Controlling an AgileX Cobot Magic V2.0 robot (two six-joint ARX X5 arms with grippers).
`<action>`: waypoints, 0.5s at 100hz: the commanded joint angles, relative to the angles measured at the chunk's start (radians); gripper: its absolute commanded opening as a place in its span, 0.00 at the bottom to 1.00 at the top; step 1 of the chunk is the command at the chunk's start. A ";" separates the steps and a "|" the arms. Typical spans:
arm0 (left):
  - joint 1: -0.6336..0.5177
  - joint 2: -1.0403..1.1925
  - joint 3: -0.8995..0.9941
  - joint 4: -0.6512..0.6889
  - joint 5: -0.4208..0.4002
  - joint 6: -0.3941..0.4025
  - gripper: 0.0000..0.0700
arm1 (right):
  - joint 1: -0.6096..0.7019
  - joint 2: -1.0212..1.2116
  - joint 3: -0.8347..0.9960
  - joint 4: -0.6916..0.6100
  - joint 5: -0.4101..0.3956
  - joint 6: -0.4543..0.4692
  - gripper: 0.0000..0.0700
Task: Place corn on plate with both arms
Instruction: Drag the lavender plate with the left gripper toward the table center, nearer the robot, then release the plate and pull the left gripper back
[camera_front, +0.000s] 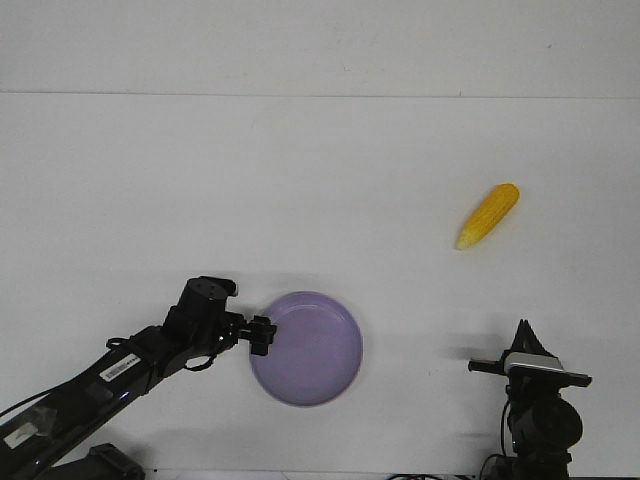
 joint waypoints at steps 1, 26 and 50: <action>-0.003 -0.039 0.008 0.021 0.003 0.040 0.67 | -0.001 -0.002 -0.003 0.010 -0.002 0.010 0.02; 0.007 -0.431 0.009 -0.031 -0.040 0.078 0.67 | -0.001 -0.001 -0.003 0.010 -0.002 0.007 0.02; 0.007 -0.795 -0.010 -0.271 -0.182 0.100 0.66 | 0.000 -0.002 -0.003 0.009 -0.034 0.094 0.02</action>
